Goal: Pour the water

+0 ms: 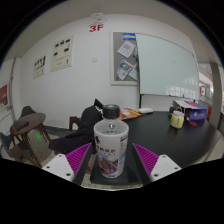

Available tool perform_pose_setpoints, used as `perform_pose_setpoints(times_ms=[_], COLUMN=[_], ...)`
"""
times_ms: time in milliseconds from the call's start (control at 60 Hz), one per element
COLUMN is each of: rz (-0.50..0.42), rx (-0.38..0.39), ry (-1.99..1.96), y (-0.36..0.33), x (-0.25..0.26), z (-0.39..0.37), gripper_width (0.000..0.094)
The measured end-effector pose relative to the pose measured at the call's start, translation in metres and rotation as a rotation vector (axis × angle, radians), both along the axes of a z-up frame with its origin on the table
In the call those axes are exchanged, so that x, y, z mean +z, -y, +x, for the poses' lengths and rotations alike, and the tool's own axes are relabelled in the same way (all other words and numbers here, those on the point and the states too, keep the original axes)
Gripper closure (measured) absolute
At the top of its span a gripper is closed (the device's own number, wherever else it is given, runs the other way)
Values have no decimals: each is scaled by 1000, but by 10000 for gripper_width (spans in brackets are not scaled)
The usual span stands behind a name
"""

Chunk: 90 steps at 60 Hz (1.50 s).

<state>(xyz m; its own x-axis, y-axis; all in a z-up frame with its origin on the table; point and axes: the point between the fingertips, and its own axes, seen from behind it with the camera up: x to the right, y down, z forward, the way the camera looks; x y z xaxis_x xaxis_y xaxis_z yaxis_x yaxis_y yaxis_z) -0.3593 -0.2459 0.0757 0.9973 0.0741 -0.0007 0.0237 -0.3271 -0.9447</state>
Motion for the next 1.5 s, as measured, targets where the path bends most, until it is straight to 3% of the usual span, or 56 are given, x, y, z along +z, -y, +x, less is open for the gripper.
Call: perform_pose_setpoints(times_ms=[183,217,333,433,733,1000,1167,1300,1500], rz=[27,37,49,54,62,147,190,206,212], rx=[-11,-16,-29,5,83,222,283,319,300], ry=[33,41,11,-1,3,-351,-739,-1119,-1729], y=[-26,-28,-30,-30,-30,-49,-84,-130,-203], x=[-18,-18,-18,-17,-2,131,227,265,261], z=[-4,-2,-3,-7,-28,-44,-14,49,169], gripper_width=[305,383,465,534,549,548,550,551,552])
